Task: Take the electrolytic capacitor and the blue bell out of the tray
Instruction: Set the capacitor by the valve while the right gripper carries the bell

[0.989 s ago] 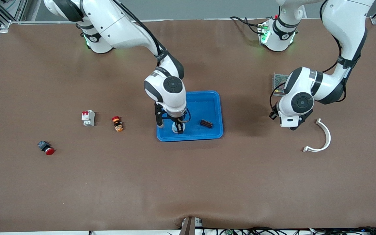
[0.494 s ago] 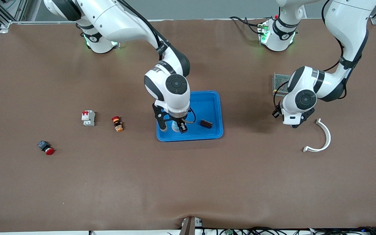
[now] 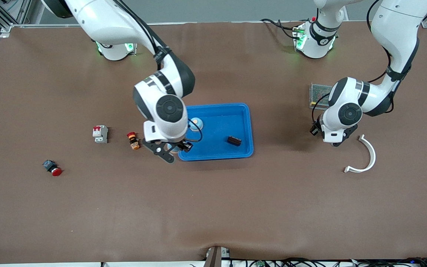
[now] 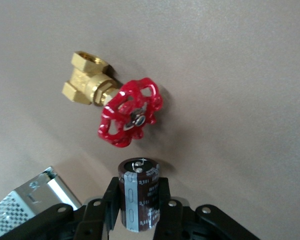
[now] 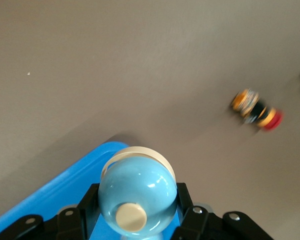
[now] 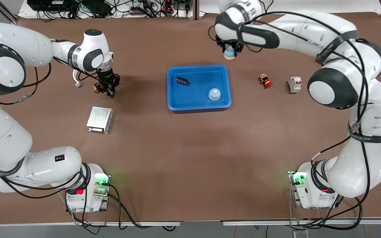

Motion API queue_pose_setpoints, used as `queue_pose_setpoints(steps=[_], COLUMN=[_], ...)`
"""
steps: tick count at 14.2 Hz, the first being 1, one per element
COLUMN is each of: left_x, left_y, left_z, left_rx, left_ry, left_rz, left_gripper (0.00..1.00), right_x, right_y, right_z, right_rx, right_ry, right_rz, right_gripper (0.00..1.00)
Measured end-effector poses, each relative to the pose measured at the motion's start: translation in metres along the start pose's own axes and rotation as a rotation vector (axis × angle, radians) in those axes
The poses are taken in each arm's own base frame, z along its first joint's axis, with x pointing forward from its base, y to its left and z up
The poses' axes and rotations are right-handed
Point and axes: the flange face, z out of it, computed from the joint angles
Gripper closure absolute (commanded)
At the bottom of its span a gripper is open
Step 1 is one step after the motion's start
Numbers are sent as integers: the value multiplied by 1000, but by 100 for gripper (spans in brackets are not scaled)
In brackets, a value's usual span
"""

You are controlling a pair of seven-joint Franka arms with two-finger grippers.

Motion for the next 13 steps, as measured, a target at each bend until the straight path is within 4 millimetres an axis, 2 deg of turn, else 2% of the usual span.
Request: queue_pose_setpoints(steps=[2, 4, 5, 6, 10, 13], left_x=[0, -1, -1, -1, 3, 5], left_y=[2, 2, 3, 3, 5, 13], left_z=[6, 7, 7, 7, 2, -10], left_rx=[-3, 0, 3, 5, -1, -21], left_ry=[-5, -1, 6, 12, 25, 41], left_rz=[5, 13, 22, 28, 28, 19], left_gripper=[100, 60, 35, 0, 0, 0], right_x=[34, 69, 86, 102, 156, 184], right_y=[27, 57, 73, 89, 154, 201], right_z=[-10, -17, -20, -24, -35, -36], right_rx=[-7, -10, -7, -6, -3, 2], right_ry=[-9, -19, -22, -25, -44, -57], right_rz=[-109, -194, -235, -282, -449, -539], right_gripper=[100, 100, 100, 100, 100, 100])
